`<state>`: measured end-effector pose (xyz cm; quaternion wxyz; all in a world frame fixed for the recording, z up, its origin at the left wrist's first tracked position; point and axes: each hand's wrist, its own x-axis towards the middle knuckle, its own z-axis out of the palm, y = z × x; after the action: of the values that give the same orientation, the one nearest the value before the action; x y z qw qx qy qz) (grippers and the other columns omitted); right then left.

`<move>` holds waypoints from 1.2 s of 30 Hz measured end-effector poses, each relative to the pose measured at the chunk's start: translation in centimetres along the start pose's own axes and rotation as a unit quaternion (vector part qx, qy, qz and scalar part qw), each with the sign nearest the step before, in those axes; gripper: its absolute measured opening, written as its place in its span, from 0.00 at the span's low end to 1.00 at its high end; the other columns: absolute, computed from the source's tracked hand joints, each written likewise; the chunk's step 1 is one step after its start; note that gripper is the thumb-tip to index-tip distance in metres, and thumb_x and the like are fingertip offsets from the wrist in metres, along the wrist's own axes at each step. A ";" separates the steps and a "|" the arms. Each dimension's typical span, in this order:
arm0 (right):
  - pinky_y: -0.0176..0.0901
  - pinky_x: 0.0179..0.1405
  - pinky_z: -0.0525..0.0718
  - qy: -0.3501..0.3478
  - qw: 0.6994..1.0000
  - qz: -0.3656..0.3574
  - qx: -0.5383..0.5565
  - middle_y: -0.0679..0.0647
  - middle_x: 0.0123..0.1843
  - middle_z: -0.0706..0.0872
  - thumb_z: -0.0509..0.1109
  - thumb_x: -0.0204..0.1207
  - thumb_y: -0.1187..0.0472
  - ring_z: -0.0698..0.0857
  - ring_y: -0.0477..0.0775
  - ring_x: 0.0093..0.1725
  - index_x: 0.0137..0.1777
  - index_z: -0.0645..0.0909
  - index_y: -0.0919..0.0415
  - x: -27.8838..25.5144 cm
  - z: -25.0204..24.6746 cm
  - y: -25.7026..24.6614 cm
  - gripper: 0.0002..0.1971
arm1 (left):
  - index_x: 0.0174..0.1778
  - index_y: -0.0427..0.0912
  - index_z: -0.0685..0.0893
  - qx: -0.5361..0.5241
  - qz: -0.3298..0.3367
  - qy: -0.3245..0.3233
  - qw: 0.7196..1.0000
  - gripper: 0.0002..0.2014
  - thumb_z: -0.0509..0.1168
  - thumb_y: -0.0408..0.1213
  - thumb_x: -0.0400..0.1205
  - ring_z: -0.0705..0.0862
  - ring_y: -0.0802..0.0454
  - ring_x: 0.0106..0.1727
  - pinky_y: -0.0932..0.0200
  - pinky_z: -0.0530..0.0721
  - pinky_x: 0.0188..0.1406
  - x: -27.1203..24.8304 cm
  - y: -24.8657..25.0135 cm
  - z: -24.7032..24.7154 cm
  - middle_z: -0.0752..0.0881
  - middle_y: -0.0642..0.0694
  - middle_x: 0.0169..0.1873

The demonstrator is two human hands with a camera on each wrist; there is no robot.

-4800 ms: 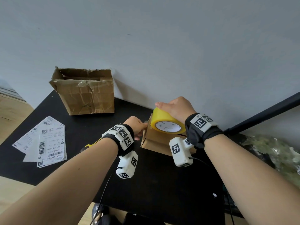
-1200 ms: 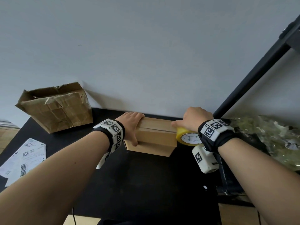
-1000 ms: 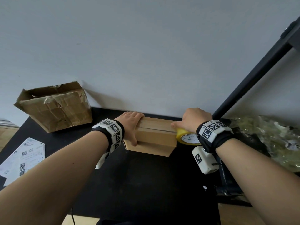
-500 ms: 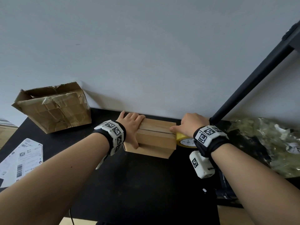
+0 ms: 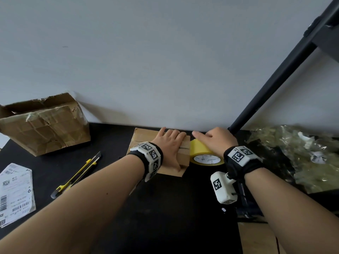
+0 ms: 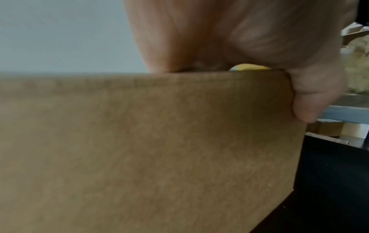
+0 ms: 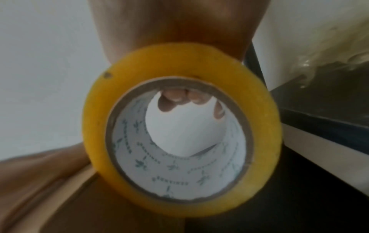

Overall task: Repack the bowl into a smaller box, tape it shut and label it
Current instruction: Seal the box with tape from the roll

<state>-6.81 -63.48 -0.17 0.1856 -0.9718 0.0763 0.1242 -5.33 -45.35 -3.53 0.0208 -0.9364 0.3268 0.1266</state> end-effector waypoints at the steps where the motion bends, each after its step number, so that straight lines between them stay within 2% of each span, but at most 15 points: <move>1: 0.45 0.28 0.65 0.014 0.999 0.001 0.038 0.51 0.20 0.65 0.60 0.74 0.31 0.72 0.56 0.25 0.21 0.59 0.57 -0.2 -0.1 0.5 0.33 | 0.81 0.43 0.50 -0.005 0.002 0.005 1.000 0.59 0.71 0.67 0.61 0.61 0.46 0.77 0.42 0.48 0.81 0.1 -0.1 0.1 0.64 0.46 0.74; 4: 0.46 0.30 0.66 0.040 0.996 -0.007 0.079 0.51 0.19 0.63 0.59 0.78 0.35 0.68 0.55 0.23 0.20 0.58 0.56 0.0 0.0 1.0 0.33 | 0.80 0.44 0.53 -0.020 0.006 0.015 1.000 0.58 0.70 0.68 0.60 0.63 0.47 0.75 0.45 0.50 0.81 0.1 -0.4 0.0 0.66 0.48 0.73; 6: 0.46 0.32 0.68 0.033 0.996 -0.002 0.078 0.52 0.19 0.66 0.57 0.80 0.36 0.70 0.55 0.23 0.20 0.60 0.58 0.4 0.3 0.9 0.33 | 0.80 0.44 0.53 -0.023 0.004 0.017 1.000 0.57 0.70 0.68 0.60 0.63 0.47 0.76 0.47 0.50 0.81 0.0 -0.7 0.0 0.65 0.48 0.73; 9: 0.45 0.37 0.72 0.007 1.000 0.007 0.004 0.54 0.26 0.76 0.51 0.82 0.37 0.77 0.57 0.31 0.24 0.70 0.59 0.7 0.9 1.1 0.32 | 0.79 0.45 0.54 -0.028 -0.006 0.027 0.999 0.56 0.70 0.67 0.61 0.64 0.48 0.74 0.48 0.51 0.81 -0.4 -1.4 0.0 0.66 0.48 0.72; 12: 0.46 0.38 0.73 -0.012 0.999 0.016 -0.038 0.54 0.31 0.79 0.49 0.83 0.38 0.80 0.58 0.37 0.28 0.75 0.59 1.1 2.1 1.2 0.31 | 0.79 0.45 0.55 -0.027 -0.008 0.036 0.999 0.55 0.69 0.68 0.61 0.64 0.48 0.73 0.49 0.52 0.81 -0.8 -2.1 0.2 0.66 0.49 0.72; 21: 0.45 0.40 0.72 -0.015 0.998 0.013 -0.060 0.58 0.40 0.80 0.49 0.85 0.42 0.78 0.60 0.41 0.38 0.78 0.61 2.9 3.6 -0.9 0.27 | 0.78 0.46 0.56 -0.044 -0.041 0.042 0.997 0.54 0.69 0.67 0.61 0.65 0.48 0.73 0.50 0.53 0.81 -0.7 -3.7 0.2 0.68 0.49 0.70; 24: 0.45 0.41 0.71 -0.013 0.999 0.009 -0.051 0.62 0.49 0.86 0.50 0.85 0.43 0.84 0.63 0.50 0.43 0.82 0.64 3.4 4.5 -1.4 0.28 | 0.80 0.47 0.53 -0.046 -0.048 0.021 0.998 0.57 0.70 0.68 0.60 0.62 0.48 0.76 0.48 0.49 0.82 -0.5 -4.0 0.0 0.65 0.49 0.74; 27: 0.46 0.42 0.72 -0.008 0.999 0.000 -0.054 0.63 0.52 0.87 0.50 0.85 0.43 0.84 0.65 0.53 0.46 0.84 0.65 3.5 4.6 -1.7 0.29 | 0.83 0.52 0.44 -0.063 -0.057 -0.035 0.996 0.61 0.67 0.74 0.60 0.52 0.48 0.82 0.45 0.41 0.82 -0.1 -4.1 -0.5 0.57 0.50 0.80; 29: 0.47 0.43 0.73 -0.006 0.998 -0.006 -0.056 0.62 0.48 0.87 0.50 0.85 0.43 0.85 0.64 0.52 0.42 0.82 0.63 3.4 4.8 -2.1 0.28 | 0.83 0.55 0.43 -0.096 -0.079 -0.053 0.991 0.56 0.59 0.78 0.64 0.47 0.50 0.83 0.44 0.38 0.82 0.2 -3.9 -0.6 0.53 0.52 0.82; 31: 0.48 0.43 0.75 -0.013 0.999 -0.004 -0.047 0.60 0.44 0.86 0.50 0.85 0.43 0.85 0.63 0.49 0.37 0.78 0.61 3.3 5.3 -2.4 0.26 | 0.82 0.57 0.46 -0.127 -0.114 -0.045 0.984 0.47 0.52 0.76 0.71 0.46 0.52 0.83 0.43 0.37 0.81 0.6 -3.3 -0.5 0.54 0.53 0.82; 33: 0.48 0.43 0.76 -0.021 0.999 0.004 -0.029 0.60 0.43 0.86 0.50 0.85 0.43 0.85 0.62 0.48 0.36 0.76 0.61 3.4 5.6 -2.7 0.26 | 0.81 0.59 0.51 -0.133 -0.141 -0.032 0.980 0.41 0.51 0.72 0.75 0.47 0.51 0.83 0.42 0.37 0.81 1.0 -2.9 -0.3 0.57 0.53 0.81; 36: 0.47 0.41 0.74 -0.030 1.000 0.010 -0.006 0.59 0.39 0.82 0.49 0.86 0.43 0.84 0.63 0.48 0.32 0.73 0.63 3.8 5.6 -2.5 0.28 | 0.78 0.58 0.57 -0.129 -0.159 -0.031 0.978 0.36 0.55 0.66 0.75 0.52 0.49 0.82 0.38 0.40 0.79 1.7 -2.6 -0.4 0.61 0.51 0.78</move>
<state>-3.92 -59.45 -5.38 0.1812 -0.9679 0.0795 0.1551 -2.39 -44.41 -3.66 -0.0704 -0.9669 0.1535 0.1913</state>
